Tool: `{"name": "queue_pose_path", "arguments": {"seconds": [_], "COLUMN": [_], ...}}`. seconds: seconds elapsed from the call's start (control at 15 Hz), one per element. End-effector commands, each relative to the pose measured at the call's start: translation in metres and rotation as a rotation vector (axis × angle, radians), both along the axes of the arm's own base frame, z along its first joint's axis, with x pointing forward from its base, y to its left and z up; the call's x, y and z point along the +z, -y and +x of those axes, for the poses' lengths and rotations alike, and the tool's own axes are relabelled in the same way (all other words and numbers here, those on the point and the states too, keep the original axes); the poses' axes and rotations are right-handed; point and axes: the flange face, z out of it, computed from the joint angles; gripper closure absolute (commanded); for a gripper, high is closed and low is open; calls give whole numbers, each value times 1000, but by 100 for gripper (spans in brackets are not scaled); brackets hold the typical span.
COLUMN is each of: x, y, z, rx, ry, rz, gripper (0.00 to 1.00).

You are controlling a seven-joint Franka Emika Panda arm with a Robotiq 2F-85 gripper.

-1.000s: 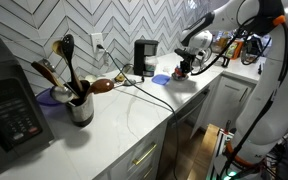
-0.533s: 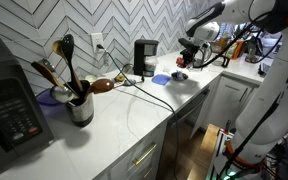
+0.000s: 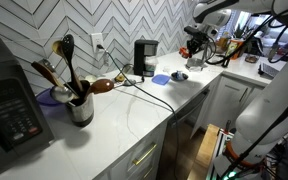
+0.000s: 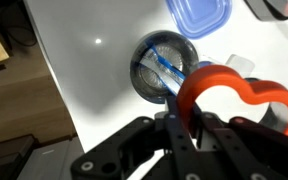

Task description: Place the orange cookie cutter on top of the coffee machine

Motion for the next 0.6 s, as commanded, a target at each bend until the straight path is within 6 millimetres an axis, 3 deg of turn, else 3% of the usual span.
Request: {"name": "queue_pose_path", "arguments": {"seconds": [0.0, 0.13, 0.27, 0.33, 0.4, 0.53], "x": [72, 115, 138, 126, 136, 134], "y": [-5, -9, -15, -14, -18, -18], "z": [-2, 14, 38, 17, 23, 24], "rx": [174, 210, 241, 200, 209, 209], "ry": [47, 83, 99, 119, 127, 124], "rz": [-70, -155, -170, -167, -177, -174], "gripper": [97, 97, 97, 97, 87, 87]}}
